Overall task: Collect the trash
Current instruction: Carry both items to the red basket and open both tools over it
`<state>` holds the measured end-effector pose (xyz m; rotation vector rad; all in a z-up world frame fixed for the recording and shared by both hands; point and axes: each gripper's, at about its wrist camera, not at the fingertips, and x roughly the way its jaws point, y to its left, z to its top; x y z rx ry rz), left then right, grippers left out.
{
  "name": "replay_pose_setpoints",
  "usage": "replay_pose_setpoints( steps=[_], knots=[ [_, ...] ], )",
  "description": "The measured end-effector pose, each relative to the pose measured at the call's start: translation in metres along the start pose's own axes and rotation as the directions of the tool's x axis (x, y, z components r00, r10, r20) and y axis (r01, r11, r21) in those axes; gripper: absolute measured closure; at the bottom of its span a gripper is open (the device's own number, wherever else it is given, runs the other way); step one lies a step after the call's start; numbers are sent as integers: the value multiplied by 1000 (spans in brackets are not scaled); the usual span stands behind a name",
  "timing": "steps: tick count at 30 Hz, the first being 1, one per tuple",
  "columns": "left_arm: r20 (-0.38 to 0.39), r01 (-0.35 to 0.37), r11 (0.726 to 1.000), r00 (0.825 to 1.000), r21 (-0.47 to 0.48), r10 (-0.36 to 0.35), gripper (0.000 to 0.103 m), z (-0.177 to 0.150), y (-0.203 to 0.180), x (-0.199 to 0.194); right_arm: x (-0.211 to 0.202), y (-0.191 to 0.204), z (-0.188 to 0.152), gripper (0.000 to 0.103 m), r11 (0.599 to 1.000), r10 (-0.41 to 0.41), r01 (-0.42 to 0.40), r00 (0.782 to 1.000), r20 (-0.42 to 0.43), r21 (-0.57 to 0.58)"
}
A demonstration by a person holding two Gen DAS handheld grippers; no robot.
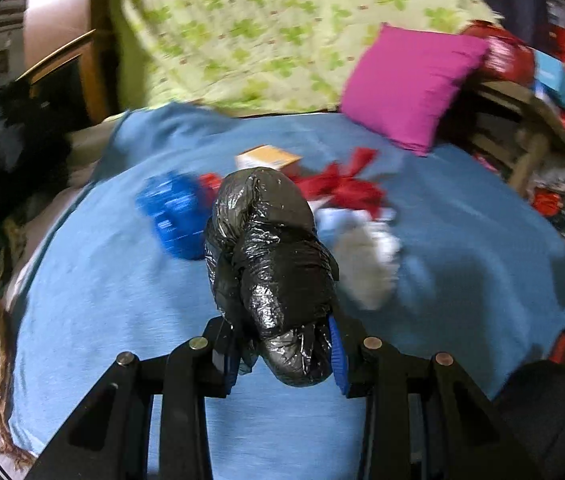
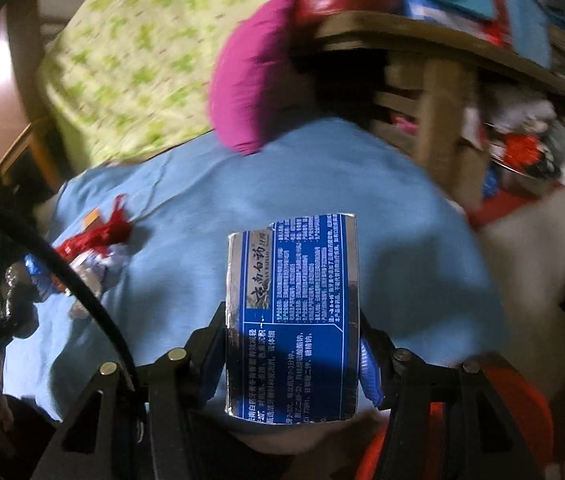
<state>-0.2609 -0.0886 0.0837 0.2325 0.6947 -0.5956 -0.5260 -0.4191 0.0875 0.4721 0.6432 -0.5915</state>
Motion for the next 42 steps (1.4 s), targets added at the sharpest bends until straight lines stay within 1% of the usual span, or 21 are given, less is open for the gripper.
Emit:
replay_pose_setpoints(
  steps=[5, 8, 11, 14, 16, 17, 18, 21, 26, 28, 33, 36, 38, 40, 42],
  knots=[
    [23, 90, 992, 995, 92, -92, 65, 5, -52, -20, -40, -56, -8, 44, 994, -69, 64, 997, 42, 94],
    [29, 156, 977, 986, 147, -162, 65, 9, -85, -33, -59, -83, -19, 44, 987, -110, 104, 993, 44, 123],
    [25, 218, 955, 973, 203, -228, 65, 9, -120, -45, -73, -104, -33, 44, 980, -153, 148, 988, 31, 133],
    [5, 285, 922, 955, 261, -296, 65, 7, -154, -55, -77, -123, -48, 44, 973, -173, 170, 985, 3, 158],
    [-24, 346, 889, 934, 301, -355, 65, 3, -181, -60, -78, -137, -61, 44, 967, -183, 184, 983, -21, 177],
    [-31, 363, 877, 928, 316, -372, 65, 1, -190, -62, -79, -142, -68, 44, 964, -188, 191, 982, -33, 183],
    [-38, 386, 856, 917, 345, -398, 65, -2, -205, -66, -78, -147, -76, 44, 962, -196, 201, 980, -47, 187],
    [-69, 439, 811, 891, 386, -449, 65, -10, -233, -75, -74, -157, -97, 44, 955, -195, 210, 977, -91, 209],
    [-127, 499, 757, 859, 421, -495, 65, -20, -268, -77, -66, -167, -127, 44, 945, -187, 221, 970, -156, 241],
    [-153, 515, 738, 850, 436, -503, 65, -23, -282, -75, -61, -170, -135, 43, 942, -189, 230, 966, -179, 244],
    [-215, 560, 689, 823, 459, -526, 65, -32, -317, -70, -57, -176, -147, 43, 939, -186, 235, 961, -203, 252],
    [-243, 575, 672, 814, 467, -528, 65, -38, -332, -66, -59, -180, -150, 43, 934, -190, 241, 960, -205, 263],
    [-265, 586, 657, 807, 475, -528, 65, -41, -342, -61, -58, -183, -150, 40, 930, -199, 255, 955, -219, 264],
    [-283, 599, 642, 798, 478, -533, 65, -45, -348, -60, -56, -182, -150, 39, 925, -209, 270, 950, -233, 268],
    [-303, 613, 630, 787, 477, -537, 65, -48, -354, -58, -56, -184, -149, 39, 925, -212, 270, 951, -225, 268]
  ],
)
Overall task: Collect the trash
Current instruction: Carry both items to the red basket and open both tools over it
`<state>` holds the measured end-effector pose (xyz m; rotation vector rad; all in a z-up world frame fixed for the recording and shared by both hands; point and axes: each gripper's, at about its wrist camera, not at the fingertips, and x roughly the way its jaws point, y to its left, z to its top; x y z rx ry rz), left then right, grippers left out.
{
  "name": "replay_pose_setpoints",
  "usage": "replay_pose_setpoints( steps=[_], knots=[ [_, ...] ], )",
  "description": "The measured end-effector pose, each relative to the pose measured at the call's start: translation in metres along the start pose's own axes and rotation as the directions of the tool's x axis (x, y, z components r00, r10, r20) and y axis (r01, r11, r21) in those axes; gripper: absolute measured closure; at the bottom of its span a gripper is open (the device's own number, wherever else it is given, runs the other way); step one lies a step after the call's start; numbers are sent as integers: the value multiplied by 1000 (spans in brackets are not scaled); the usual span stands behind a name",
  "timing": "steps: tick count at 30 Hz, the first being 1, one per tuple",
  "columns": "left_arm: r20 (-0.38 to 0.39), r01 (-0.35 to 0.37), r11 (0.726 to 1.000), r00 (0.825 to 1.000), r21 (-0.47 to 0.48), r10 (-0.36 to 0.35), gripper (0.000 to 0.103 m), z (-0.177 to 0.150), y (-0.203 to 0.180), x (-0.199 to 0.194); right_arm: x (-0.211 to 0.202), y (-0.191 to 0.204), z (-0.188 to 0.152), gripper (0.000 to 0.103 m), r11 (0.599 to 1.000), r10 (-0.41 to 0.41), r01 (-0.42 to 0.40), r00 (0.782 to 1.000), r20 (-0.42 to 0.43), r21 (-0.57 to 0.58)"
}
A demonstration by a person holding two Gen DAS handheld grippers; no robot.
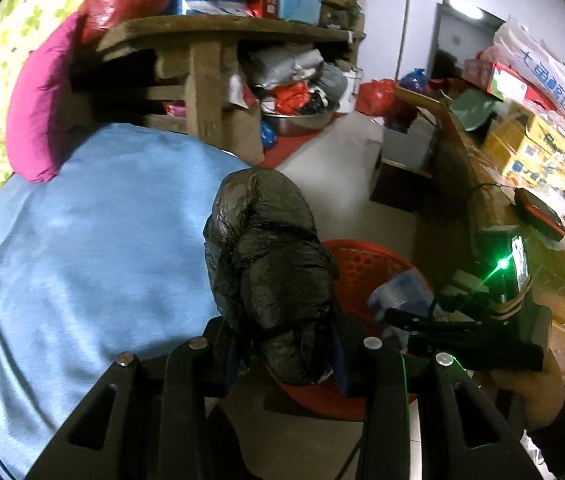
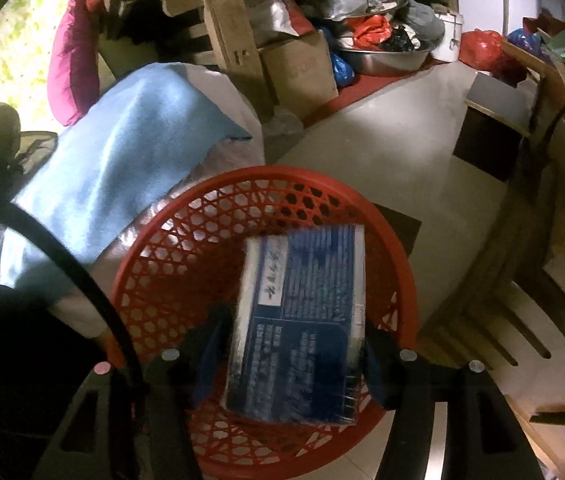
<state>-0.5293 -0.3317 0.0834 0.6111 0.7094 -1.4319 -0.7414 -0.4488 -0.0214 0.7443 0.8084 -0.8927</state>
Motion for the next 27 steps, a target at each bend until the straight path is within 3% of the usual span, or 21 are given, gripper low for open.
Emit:
replay_pose_setpoints(
  steps=[11, 23, 24, 26, 27],
  knots=[
    [-55, 54, 997, 997, 53, -51, 65, 1, -22, 24, -22, -5, 9, 30, 999, -16, 14, 998, 59, 33],
    [-133, 111, 989, 986, 102, -97, 63, -4, -48, 46, -32, -13, 9, 24, 992, -126, 125, 991, 33, 28],
    [-140, 112, 989, 985, 98, -97, 62, -3, -48, 48, -32, -16, 8, 24, 990, -138, 137, 990, 24, 33],
    [-147, 124, 989, 983, 84, -111, 47, -3, -48, 50, -34, -21, 6, 24, 988, -147, 146, 989, 13, 46],
    [-145, 126, 989, 983, 79, -114, 28, -2, -48, 50, -35, -23, 6, 24, 988, -146, 145, 989, 14, 49]
  ],
)
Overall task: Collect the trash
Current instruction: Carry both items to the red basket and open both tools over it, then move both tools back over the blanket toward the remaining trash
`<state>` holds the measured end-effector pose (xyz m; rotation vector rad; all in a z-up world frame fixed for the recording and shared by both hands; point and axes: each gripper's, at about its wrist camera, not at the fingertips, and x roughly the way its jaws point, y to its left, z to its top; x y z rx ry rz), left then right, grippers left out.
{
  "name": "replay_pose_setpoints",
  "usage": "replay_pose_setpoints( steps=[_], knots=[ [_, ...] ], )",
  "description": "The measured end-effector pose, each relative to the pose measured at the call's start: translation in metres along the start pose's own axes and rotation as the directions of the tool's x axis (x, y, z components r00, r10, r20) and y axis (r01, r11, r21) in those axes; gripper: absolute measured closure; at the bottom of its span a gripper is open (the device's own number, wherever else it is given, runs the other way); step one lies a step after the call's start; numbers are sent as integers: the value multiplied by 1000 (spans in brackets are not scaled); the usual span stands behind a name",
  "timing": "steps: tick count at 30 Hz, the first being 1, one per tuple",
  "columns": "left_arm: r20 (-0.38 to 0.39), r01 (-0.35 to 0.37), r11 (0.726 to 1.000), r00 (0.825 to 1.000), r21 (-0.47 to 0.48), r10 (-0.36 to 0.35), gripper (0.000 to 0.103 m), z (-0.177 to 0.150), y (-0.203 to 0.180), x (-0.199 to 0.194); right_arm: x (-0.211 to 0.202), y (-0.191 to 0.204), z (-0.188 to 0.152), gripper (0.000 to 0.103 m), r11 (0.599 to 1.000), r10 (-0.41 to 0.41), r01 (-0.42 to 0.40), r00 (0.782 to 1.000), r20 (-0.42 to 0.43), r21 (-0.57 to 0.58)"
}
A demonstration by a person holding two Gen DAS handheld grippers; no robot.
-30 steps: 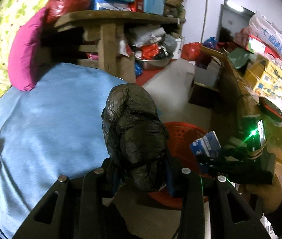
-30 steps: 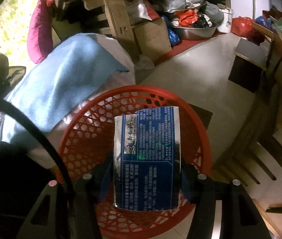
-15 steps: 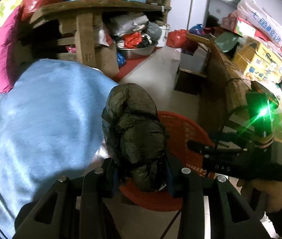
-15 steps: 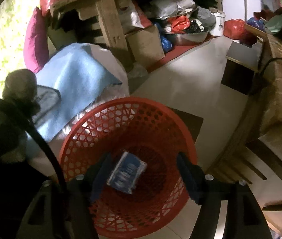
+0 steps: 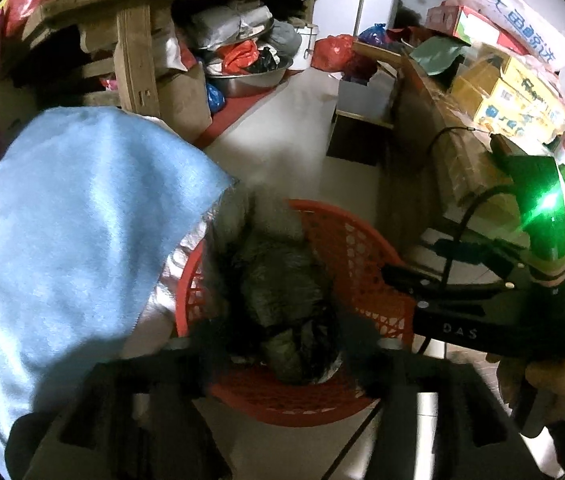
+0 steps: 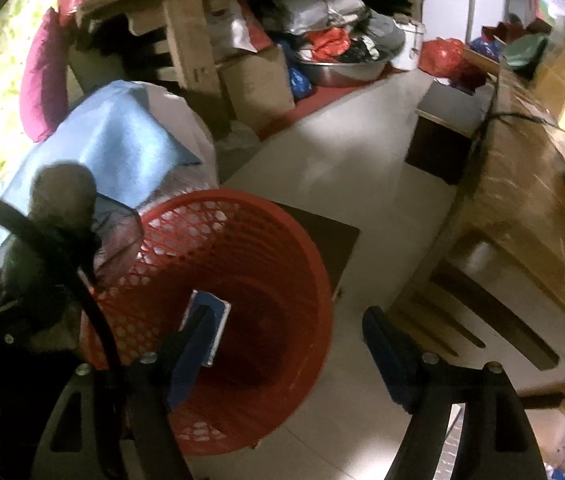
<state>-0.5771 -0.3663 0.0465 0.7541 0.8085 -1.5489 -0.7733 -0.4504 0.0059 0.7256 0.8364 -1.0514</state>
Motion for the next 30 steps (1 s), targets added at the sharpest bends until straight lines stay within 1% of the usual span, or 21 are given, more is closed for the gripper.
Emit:
replay_pose_setpoints(
  steps=[1, 3, 6, 7, 8, 10, 11, 14, 18, 21, 23, 26, 28, 30],
  knots=[
    [5, -2, 1000, 1000, 1, 2, 18, 1, 0, -1, -1, -2, 0, 24, 1000, 3, -3, 1000, 2, 1],
    [27, 9, 1000, 1000, 7, -9, 18, 2, -1, -6, -4, -6, -1, 24, 999, 26, -26, 1000, 5, 22],
    [33, 19, 1000, 999, -5, -19, 18, 4, 1, -11, -10, -10, 0, 23, 994, 81, -82, 996, 25, 73],
    [44, 16, 1000, 999, -10, -15, 18, 4, 4, -15, -14, -11, 1, 19, 989, 107, -111, 993, 45, 94],
    [54, 10, 1000, 998, -17, -9, 18, 5, 7, -18, -18, -12, 2, 12, 985, 128, -134, 990, 67, 106],
    [78, 0, 999, 997, -37, 2, 18, 3, 18, -30, -26, -9, 6, 3, 981, 151, -163, 983, 109, 110],
    [90, -5, 999, 996, -50, 9, 18, 2, 25, -37, -30, -7, 9, 2, 979, 160, -174, 979, 122, 105],
    [134, -33, 994, 990, -103, 46, 18, -6, 49, -62, -36, 9, 18, 2, 981, 173, -181, 977, 122, 61],
    [195, -76, 980, 974, -182, 111, 18, -24, 87, -100, -44, 46, 30, 2, 989, 142, -136, 983, 114, -55],
    [224, -115, 958, 959, -262, 176, 18, -46, 121, -128, -49, 83, 43, 2, 982, 126, -110, 987, 101, -154],
    [241, -133, 943, 947, -304, 211, 18, -59, 140, -142, -53, 111, 47, 2, 969, 112, -87, 989, 99, -229],
    [247, -171, 907, 928, -384, 279, 18, -85, 174, -163, -64, 162, 54, 2, 930, 118, -68, 986, 118, -361],
    [243, -200, 879, 913, -433, 328, 18, -105, 198, -176, -72, 199, 56, 2, 897, 145, -78, 981, 125, -435],
    [218, -249, 837, 893, -488, 393, 18, -128, 225, -187, -73, 241, 60, 2, 862, 169, -92, 979, 111, -499]
  ],
)
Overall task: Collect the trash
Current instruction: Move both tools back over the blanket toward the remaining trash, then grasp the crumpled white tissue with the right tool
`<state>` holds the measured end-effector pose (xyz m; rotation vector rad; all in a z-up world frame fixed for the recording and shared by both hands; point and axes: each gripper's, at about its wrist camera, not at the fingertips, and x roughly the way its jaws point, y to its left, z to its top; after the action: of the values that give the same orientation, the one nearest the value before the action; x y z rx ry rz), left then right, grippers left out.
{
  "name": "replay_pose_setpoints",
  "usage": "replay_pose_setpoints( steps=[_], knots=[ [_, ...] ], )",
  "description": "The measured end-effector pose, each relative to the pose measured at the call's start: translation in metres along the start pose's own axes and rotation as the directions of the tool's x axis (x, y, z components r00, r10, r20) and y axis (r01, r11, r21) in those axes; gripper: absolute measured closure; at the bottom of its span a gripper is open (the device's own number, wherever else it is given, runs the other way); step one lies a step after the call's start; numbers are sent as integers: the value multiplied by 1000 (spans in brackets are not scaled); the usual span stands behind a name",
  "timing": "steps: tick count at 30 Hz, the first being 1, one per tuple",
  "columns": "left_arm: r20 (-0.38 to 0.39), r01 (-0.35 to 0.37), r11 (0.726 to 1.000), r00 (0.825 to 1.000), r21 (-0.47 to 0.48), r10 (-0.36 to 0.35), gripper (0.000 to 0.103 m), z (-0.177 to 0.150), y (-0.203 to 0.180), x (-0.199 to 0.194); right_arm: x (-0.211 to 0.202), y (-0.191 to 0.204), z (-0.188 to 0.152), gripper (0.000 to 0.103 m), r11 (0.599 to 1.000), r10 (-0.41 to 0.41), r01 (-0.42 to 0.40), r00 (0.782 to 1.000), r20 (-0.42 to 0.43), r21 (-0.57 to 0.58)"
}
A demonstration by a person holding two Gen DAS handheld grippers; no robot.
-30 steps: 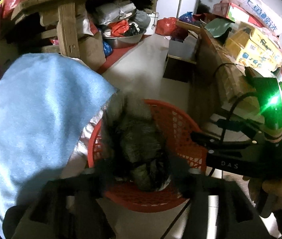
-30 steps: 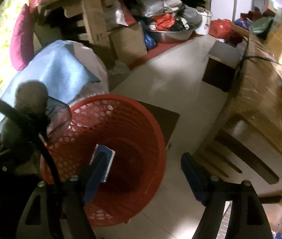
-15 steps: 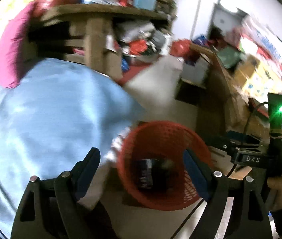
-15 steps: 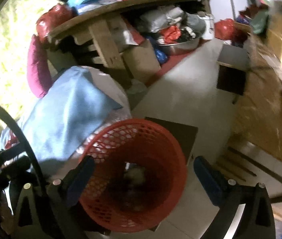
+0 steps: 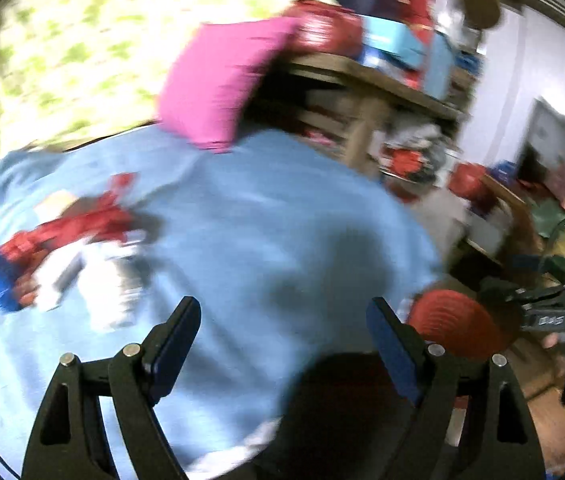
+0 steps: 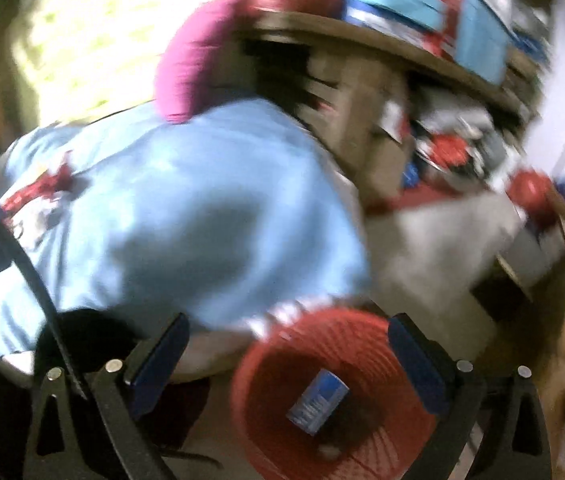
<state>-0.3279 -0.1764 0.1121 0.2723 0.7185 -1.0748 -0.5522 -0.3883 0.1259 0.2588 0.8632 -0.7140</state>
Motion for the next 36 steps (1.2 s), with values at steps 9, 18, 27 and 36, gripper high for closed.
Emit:
replay_pose_setpoints(
  steps=[9, 18, 27, 36],
  knots=[
    [-47, -372, 910, 928, -184, 370, 18, -23, 152, -6, 93, 148, 91, 2, 972, 189, -206, 971, -145, -113],
    [-198, -516, 771, 856, -373, 477, 18, -57, 238, 5, 169, 245, 112, 2, 959, 174, -223, 951, -257, -174],
    [-310, -546, 732, 837, -409, 451, 18, -71, 253, 29, 197, 247, 97, 0, 959, 195, -250, 922, -333, -131],
    [-319, -554, 739, 830, -384, 457, 14, -72, 249, 35, 197, 251, 93, 0, 949, 192, -266, 915, -355, -172]
  ],
)
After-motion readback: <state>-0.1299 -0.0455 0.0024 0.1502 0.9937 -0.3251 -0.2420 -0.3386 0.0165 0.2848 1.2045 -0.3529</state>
